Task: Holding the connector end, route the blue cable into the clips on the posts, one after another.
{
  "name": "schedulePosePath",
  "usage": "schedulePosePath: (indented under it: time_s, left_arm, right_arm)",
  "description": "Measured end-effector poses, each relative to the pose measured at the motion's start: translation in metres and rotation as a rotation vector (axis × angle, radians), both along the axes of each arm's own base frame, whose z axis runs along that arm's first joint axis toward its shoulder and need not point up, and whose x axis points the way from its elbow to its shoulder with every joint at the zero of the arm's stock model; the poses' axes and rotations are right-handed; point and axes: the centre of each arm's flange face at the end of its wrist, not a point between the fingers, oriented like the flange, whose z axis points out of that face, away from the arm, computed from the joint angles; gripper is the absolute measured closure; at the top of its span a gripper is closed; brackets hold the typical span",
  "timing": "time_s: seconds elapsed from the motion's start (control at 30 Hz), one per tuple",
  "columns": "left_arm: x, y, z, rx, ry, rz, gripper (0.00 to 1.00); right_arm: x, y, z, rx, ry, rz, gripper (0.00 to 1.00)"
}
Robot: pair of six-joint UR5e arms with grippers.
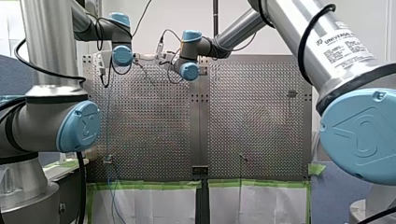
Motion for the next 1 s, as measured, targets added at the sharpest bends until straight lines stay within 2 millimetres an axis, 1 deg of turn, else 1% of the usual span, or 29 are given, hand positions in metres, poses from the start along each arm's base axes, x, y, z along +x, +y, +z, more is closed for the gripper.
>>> schedulePosePath:
  time_s: [0.13,0.4,0.6,0.77,0.9,1.0]
  left_arm:
    - [0.000,0.002,0.003,0.000,-0.003,-0.006,1.00]
    - [0.005,0.003,-0.001,0.003,0.007,-0.021,1.00]
    - [0.013,0.002,-0.006,0.009,0.023,-0.042,1.00]
    - [0.019,0.002,-0.001,0.009,0.019,-0.046,1.00]
    - [0.022,0.004,0.001,0.008,0.015,-0.040,1.00]
    - [0.026,0.007,-0.003,0.008,0.024,-0.036,1.00]
  right_arm:
    - [-0.002,-0.006,-0.004,0.006,0.003,-0.007,1.00]
    - [0.002,-0.011,-0.013,0.011,0.010,-0.007,1.00]
    - [0.008,-0.011,-0.007,0.006,0.005,0.001,1.00]
    - [0.012,-0.011,0.003,-0.003,-0.008,0.004,1.00]
    - [0.013,-0.012,0.006,-0.006,-0.012,0.005,1.00]
    - [0.014,-0.012,0.006,-0.007,-0.013,0.007,1.00]
